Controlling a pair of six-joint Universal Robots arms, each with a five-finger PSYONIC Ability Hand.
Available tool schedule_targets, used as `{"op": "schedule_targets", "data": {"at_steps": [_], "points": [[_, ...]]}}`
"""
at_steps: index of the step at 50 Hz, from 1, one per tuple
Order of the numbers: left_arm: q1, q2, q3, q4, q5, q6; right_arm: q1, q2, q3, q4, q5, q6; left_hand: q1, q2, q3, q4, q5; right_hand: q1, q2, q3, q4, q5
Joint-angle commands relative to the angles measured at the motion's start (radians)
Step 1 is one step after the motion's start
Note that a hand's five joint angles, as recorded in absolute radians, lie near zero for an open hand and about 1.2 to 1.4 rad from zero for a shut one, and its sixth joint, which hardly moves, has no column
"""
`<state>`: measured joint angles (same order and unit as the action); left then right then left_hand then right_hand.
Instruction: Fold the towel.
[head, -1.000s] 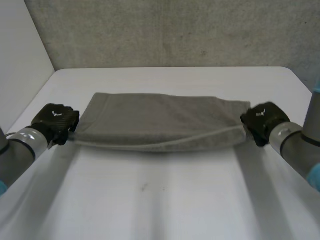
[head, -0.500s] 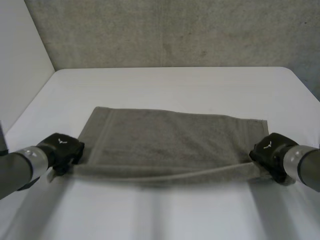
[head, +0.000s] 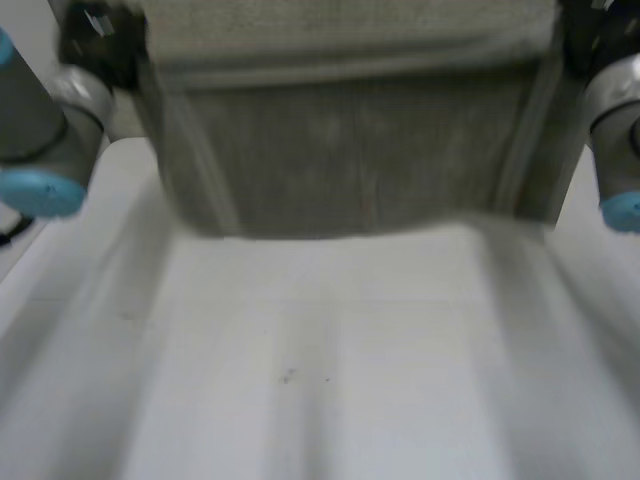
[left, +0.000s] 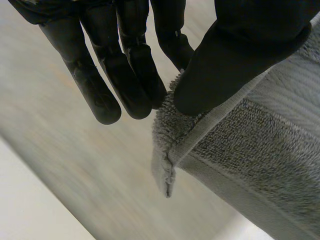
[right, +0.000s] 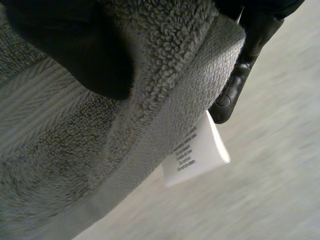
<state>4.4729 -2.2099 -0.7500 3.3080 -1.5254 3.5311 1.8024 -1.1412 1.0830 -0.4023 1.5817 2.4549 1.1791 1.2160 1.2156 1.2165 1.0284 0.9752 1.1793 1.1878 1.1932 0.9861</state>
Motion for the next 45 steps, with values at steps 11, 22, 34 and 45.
{"op": "schedule_targets", "data": {"at_steps": [11, 22, 34, 45], "points": [[0.006, 0.101, -0.381, 0.102, -0.016, -0.164, 0.035, -0.054, 0.282, 0.049, -0.141, 0.009, 0.217, 0.180, 0.181, 0.180, 0.193, 0.421, 0.217, 0.208, 0.203, 0.236], [0.035, 0.038, -0.695, 0.214, -0.015, -0.161, 0.032, 0.133, 0.471, 0.059, -0.235, -0.005, 0.217, 0.180, 0.181, 0.180, 0.193, 0.416, 0.212, 0.204, 0.198, 0.231], [0.055, 0.134, -0.839, 0.223, 0.050, -0.136, 0.021, 0.058, 0.541, 0.198, -0.224, 0.018, 0.217, 0.180, 0.181, 0.180, 0.193, -0.464, -0.668, -0.676, -0.682, -0.649], [0.055, 0.191, -0.908, 0.223, 0.071, -0.138, -0.026, -0.020, 0.548, 0.433, -0.236, 0.117, 0.217, 0.180, 0.181, 0.180, 0.193, -0.512, -0.716, -0.724, -0.730, -0.697]]}}
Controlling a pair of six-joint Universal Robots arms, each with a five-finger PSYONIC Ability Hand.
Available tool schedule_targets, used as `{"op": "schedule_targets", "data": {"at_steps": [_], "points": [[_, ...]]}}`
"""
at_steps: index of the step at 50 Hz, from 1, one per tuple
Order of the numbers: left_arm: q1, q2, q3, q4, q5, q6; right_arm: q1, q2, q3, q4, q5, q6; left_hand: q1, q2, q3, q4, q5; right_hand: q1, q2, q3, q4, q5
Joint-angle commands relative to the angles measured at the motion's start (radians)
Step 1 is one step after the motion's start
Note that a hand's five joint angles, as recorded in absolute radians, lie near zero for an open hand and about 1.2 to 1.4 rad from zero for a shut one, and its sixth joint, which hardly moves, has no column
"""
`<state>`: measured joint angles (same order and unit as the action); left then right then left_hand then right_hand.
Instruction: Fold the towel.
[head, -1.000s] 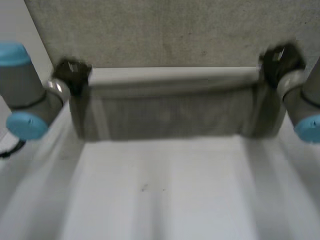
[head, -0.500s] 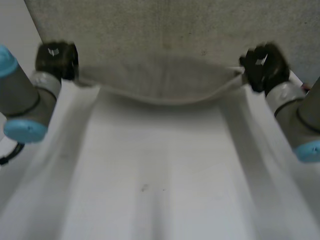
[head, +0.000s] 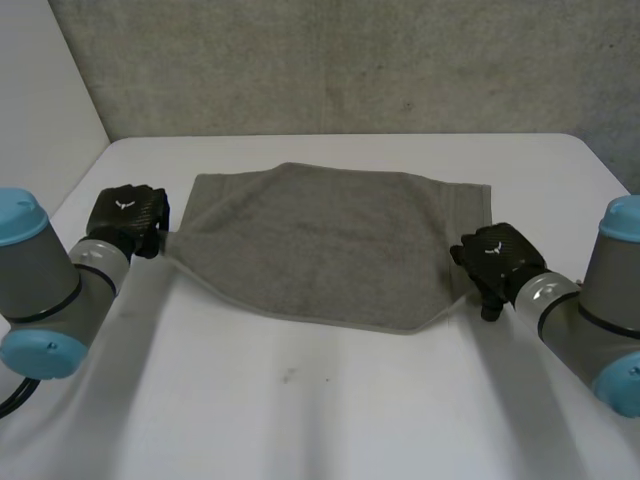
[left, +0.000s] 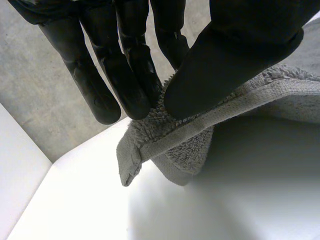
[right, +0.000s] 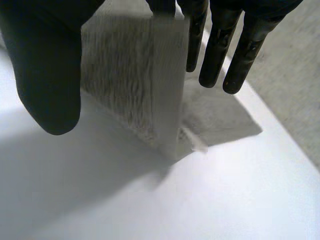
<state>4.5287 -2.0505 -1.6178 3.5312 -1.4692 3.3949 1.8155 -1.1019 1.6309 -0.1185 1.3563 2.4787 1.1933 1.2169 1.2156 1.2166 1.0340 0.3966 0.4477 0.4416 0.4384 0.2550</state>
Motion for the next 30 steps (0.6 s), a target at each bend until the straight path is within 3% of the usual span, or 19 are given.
{"op": "schedule_targets", "data": {"at_steps": [1, 6, 11, 16, 25, 30], "points": [[0.000, 0.032, -0.040, 0.000, 0.015, -0.002, -0.039, -0.059, 0.000, 0.149, -0.011, 0.094, 0.203, 0.179, 0.181, 0.180, 0.188, 0.067, 0.016, 0.022, 0.025, 0.034], [0.000, 0.032, -0.047, 0.002, 0.017, -0.002, -0.044, -0.073, 0.018, 0.151, -0.036, 0.146, 0.203, 0.179, 0.181, 0.180, 0.188, 0.123, 0.072, 0.078, 0.081, 0.090], [0.000, 0.027, -0.047, 0.002, 0.017, -0.002, -0.065, -0.070, 0.081, 0.039, -0.091, 0.138, 0.203, 0.179, 0.181, 0.180, 0.188, 0.181, 0.130, 0.136, 0.140, 0.148], [0.000, 0.026, -0.048, 0.002, 0.017, -0.002, -0.073, -0.064, 0.144, -0.061, -0.089, 0.105, 0.203, 0.179, 0.181, 0.180, 0.188, 0.193, 0.142, 0.148, 0.152, 0.160], [0.000, 0.024, -0.053, 0.002, 0.017, -0.002, -0.113, -0.069, 0.208, -0.090, -0.094, 0.074, 0.203, 0.179, 0.181, 0.180, 0.188, 0.255, 0.204, 0.210, 0.213, 0.222], [0.000, 0.020, -0.053, -0.001, 0.015, 0.001, -0.114, -0.033, 0.216, -0.156, -0.089, 0.072, 0.203, 0.179, 0.181, 0.180, 0.188, 0.471, 0.420, 0.426, 0.430, 0.439]]}}
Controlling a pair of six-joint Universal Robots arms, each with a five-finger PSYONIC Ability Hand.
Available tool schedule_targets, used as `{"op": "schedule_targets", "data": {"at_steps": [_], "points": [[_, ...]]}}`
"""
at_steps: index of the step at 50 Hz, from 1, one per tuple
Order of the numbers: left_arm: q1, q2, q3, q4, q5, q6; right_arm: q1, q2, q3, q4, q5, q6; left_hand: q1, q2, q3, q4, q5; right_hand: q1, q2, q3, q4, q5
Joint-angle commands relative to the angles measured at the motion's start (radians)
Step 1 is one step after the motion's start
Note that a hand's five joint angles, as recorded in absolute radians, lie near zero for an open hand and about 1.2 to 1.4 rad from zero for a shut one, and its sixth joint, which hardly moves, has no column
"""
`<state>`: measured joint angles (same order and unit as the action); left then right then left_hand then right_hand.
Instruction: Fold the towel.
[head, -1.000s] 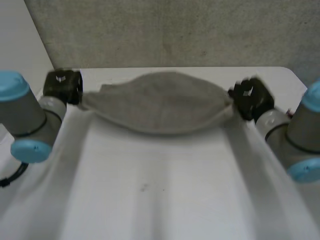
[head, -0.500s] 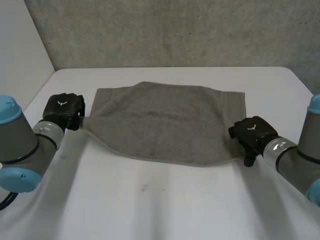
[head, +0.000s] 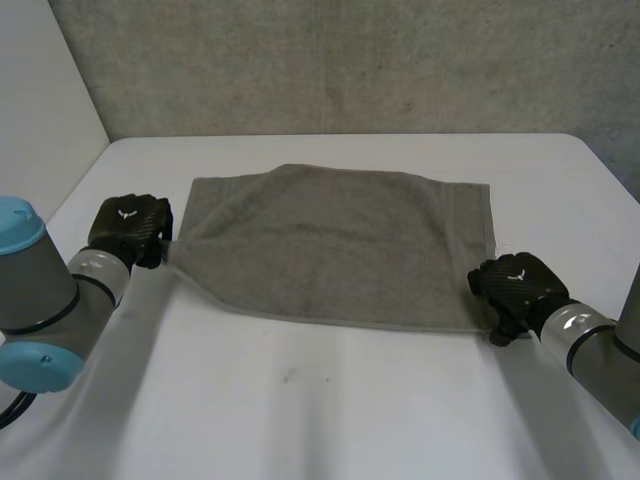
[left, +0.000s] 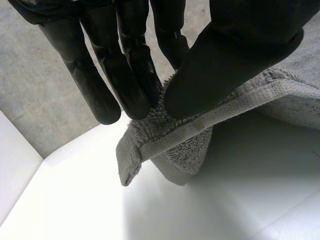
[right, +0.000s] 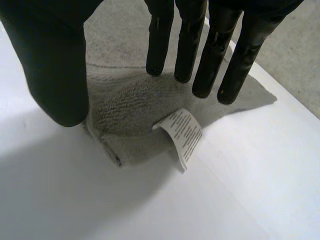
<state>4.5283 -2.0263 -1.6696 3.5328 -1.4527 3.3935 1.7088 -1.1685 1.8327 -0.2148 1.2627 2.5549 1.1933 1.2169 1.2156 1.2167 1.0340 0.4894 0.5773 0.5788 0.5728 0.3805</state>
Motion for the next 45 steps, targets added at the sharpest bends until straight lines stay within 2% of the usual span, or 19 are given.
{"op": "schedule_targets", "data": {"at_steps": [1, 2, 3, 5, 11, 17, 22, 24, 25, 27, 28, 29, 30, 32, 38, 41, 45], "points": [[0.000, -0.005, -0.001, -0.003, -0.002, 0.003, -0.008, 0.033, 0.014, -0.060, 0.004, -0.004, 0.203, 0.179, 0.181, 0.180, 0.188, 0.379, 0.292, 0.290, 0.296, 0.314], [0.000, -0.003, -0.001, -0.003, -0.002, 0.003, -0.008, 0.041, 0.014, -0.078, 0.007, -0.004, 0.203, 0.179, 0.181, 0.180, 0.188, 0.504, 0.417, 0.415, 0.421, 0.439], [0.000, -0.003, -0.001, -0.003, -0.002, 0.003, -0.008, 0.041, 0.014, -0.078, 0.007, -0.004, 0.203, 0.179, 0.181, 0.180, 0.188, 0.506, 0.418, 0.416, 0.422, 0.440], [0.000, -0.003, -0.001, -0.015, -0.003, 0.004, -0.014, 0.043, 0.011, -0.086, 0.006, -0.010, 0.203, 0.179, 0.181, 0.180, 0.188, 0.905, 0.817, 0.816, 0.822, 0.839], [0.000, 0.006, -0.013, -0.052, -0.003, 0.029, -0.037, 0.021, 0.007, -0.077, 0.010, -0.016, 0.203, 0.179, 0.181, 0.180, 0.188, 0.907, 0.819, 0.817, 0.823, 0.841], [0.006, 0.029, -0.033, -0.155, -0.003, 0.093, -0.072, -0.023, -0.003, -0.014, 0.015, -0.050, 0.203, 0.179, 0.181, 0.180, 0.188, 0.907, 0.819, 0.817, 0.823, 0.841], [0.003, 0.067, -0.070, -0.288, -0.005, 0.156, -0.098, -0.057, -0.006, 0.126, -0.002, -0.090, 0.203, 0.179, 0.181, 0.180, 0.188, 0.907, 0.819, 0.817, 0.823, 0.841], [0.003, 0.106, -0.102, -0.394, -0.011, 0.219, -0.103, -0.068, -0.019, 0.269, -0.002, -0.168, 0.203, 0.179, 0.181, 0.180, 0.188, 0.907, 0.819, 0.817, 0.823, 0.841], [0.003, 0.106, -0.102, -0.394, -0.011, 0.219, -0.103, -0.068, -0.020, 0.270, -0.002, -0.168, 0.203, 0.179, 0.181, 0.180, 0.188, 0.907, 0.819, 0.817, 0.823, 0.841], [0.006, 0.155, -0.139, -0.497, -0.012, 0.285, -0.126, -0.106, -0.029, 0.458, 0.009, -0.281, 0.203, 0.179, 0.181, 0.180, 0.188, 0.907, 0.819, 0.817, 0.823, 0.841], [0.006, 0.155, -0.139, -0.497, -0.012, 0.285, -0.126, -0.106, -0.029, 0.459, 0.009, -0.282, 0.203, 0.179, 0.181, 0.180, 0.188, 0.907, 0.819, 0.817, 0.823, 0.841], [0.012, 0.179, -0.154, -0.537, -0.012, 0.314, -0.152, -0.129, -0.030, 0.547, 0.010, -0.336, 0.203, 0.179, 0.181, 0.180, 0.188, 0.907, 0.819, 0.817, 0.823, 0.841], [0.012, 0.179, -0.154, -0.537, -0.012, 0.314, -0.152, -0.129, -0.030, 0.548, 0.010, -0.337, 0.203, 0.179, 0.181, 0.180, 0.188, 0.907, 0.819, 0.817, 0.823, 0.841], [0.041, 0.231, -0.183, -0.580, -0.012, 0.366, -0.201, -0.181, -0.036, 0.670, 0.001, -0.406, 0.203, 0.179, 0.181, 0.180, 0.188, 0.907, 0.819, 0.817, 0.823, 0.841], [0.040, 0.251, -0.199, -0.583, -0.006, 0.408, -0.216, -0.226, -0.061, 0.649, -0.002, -0.409, 0.203, 0.179, 0.181, 0.180, 0.188, 0.907, 0.819, 0.817, 0.823, 0.841], [0.034, 0.238, -0.185, -0.571, -0.005, 0.409, -0.201, -0.227, -0.081, 0.588, -0.002, -0.374, 0.203, 0.179, 0.181, 0.180, 0.188, 0.907, 0.819, 0.817, 0.823, 0.841], [0.011, 0.131, -0.090, -0.525, -0.011, 0.409, -0.131, -0.183, -0.141, 0.412, 0.006, -0.236, 0.203, 0.179, 0.181, 0.180, 0.188, 0.907, 0.819, 0.817, 0.823, 0.841]]}}
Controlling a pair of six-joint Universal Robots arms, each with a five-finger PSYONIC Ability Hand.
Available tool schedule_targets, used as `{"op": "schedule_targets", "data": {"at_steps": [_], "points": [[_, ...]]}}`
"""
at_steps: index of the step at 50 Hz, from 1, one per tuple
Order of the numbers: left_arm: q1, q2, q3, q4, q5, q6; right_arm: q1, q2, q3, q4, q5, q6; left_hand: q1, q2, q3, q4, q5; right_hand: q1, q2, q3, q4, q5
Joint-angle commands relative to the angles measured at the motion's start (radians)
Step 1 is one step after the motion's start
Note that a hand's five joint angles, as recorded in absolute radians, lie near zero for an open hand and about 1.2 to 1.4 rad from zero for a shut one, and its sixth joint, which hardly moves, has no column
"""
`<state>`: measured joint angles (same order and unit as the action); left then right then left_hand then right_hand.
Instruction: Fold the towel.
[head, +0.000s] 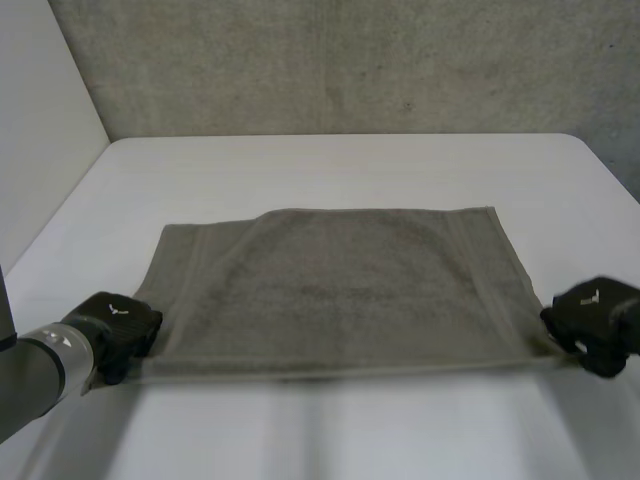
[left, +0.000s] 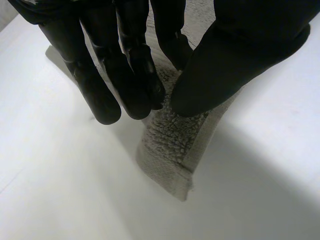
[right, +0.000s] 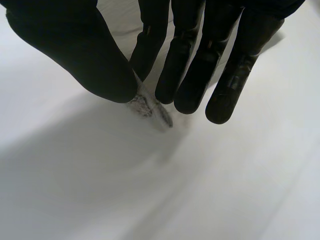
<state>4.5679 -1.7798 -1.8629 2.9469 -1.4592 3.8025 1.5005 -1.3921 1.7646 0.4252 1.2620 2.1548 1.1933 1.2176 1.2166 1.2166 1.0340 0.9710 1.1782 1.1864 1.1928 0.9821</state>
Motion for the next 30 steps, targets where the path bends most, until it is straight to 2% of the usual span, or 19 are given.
{"op": "schedule_targets", "data": {"at_steps": [1, 7, 9, 11, 12, 14, 22, 30], "points": [[-0.029, -0.116, 0.103, 0.061, -0.004, 0.000, 0.099, 0.083, -0.106, -0.291, 0.013, 0.200, 0.203, 0.179, 0.180, 0.180, 0.188, 0.425, 0.218, 0.210, 0.203, 0.240], [-0.053, -0.262, 0.326, 0.121, -0.012, -0.009, 0.158, 0.206, -0.223, -0.428, 0.071, 0.235, 0.203, 0.179, 0.180, 0.180, 0.188, 0.425, 0.218, 0.210, 0.203, 0.240], [-0.056, -0.302, 0.392, 0.129, -0.012, -0.012, 0.213, 0.296, -0.308, -0.480, 0.123, 0.234, 0.203, 0.179, 0.180, 0.180, 0.188, 0.425, 0.218, 0.210, 0.203, 0.240], [-0.066, -0.383, 0.523, 0.139, -0.015, -0.023, 0.231, 0.344, -0.357, -0.506, 0.143, 0.238, 0.203, 0.179, 0.180, 0.180, 0.188, 0.425, 0.218, 0.210, 0.203, 0.240], [-0.066, -0.383, 0.524, 0.139, -0.015, -0.023, 0.231, 0.344, -0.358, -0.506, 0.143, 0.238, 0.203, 0.179, 0.180, 0.180, 0.188, 0.425, 0.218, 0.210, 0.203, 0.240], [-0.072, -0.473, 0.661, 0.149, -0.020, -0.030, 0.254, 0.436, -0.448, -0.566, 0.171, 0.238, 0.203, 0.179, 0.180, 0.180, 0.188, 0.425, 0.218, 0.210, 0.203, 0.240], [-0.089, -0.680, 0.957, 0.150, -0.065, -0.026, 0.294, 0.639, -0.661, -0.689, 0.206, 0.238, 0.203, 0.179, 0.180, 0.180, 0.188, 0.425, 0.218, 0.210, 0.203, 0.240], [-0.092, -0.846, 1.172, 0.150, -0.073, -0.026, 0.305, 0.800, -0.865, -0.700, 0.237, 0.232, 0.203, 0.179, 0.180, 0.180, 0.188, 0.425, 0.218, 0.210, 0.203, 0.240]]}}
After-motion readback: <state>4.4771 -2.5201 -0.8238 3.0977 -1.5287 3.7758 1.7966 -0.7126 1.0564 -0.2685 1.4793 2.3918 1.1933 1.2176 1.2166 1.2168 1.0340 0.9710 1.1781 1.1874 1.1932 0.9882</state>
